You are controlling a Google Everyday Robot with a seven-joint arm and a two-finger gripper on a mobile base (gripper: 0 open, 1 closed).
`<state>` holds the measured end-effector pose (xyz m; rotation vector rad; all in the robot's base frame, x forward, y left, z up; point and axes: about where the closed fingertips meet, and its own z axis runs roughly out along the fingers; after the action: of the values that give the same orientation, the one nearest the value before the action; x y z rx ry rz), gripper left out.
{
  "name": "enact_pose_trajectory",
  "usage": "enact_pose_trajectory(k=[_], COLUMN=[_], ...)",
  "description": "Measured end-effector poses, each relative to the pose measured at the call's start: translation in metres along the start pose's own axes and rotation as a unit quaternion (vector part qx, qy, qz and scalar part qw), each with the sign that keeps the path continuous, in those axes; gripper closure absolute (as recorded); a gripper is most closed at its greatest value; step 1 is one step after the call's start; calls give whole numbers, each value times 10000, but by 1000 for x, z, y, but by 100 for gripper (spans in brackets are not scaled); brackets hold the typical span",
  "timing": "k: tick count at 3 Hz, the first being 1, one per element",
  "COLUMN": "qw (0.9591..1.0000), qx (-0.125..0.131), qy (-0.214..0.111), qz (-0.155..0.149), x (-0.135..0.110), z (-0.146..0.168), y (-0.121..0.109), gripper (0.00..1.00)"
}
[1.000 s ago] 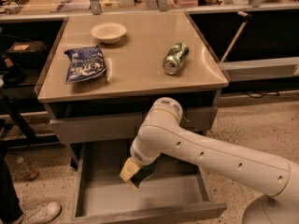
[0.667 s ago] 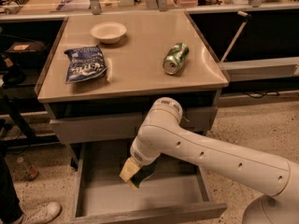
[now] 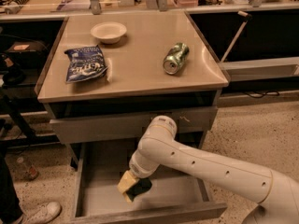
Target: Place sponge into middle drawer
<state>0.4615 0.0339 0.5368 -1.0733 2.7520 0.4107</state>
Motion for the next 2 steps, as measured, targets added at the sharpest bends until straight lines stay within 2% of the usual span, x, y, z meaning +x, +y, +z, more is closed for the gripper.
enact_pose_trajectory(k=[1, 2], qw=[9995, 9994], qx=[-187, -193], qy=[110, 114], qz=[234, 244], x=[-2, -1], z=[33, 34], y=[-2, -3], gripper=[100, 100])
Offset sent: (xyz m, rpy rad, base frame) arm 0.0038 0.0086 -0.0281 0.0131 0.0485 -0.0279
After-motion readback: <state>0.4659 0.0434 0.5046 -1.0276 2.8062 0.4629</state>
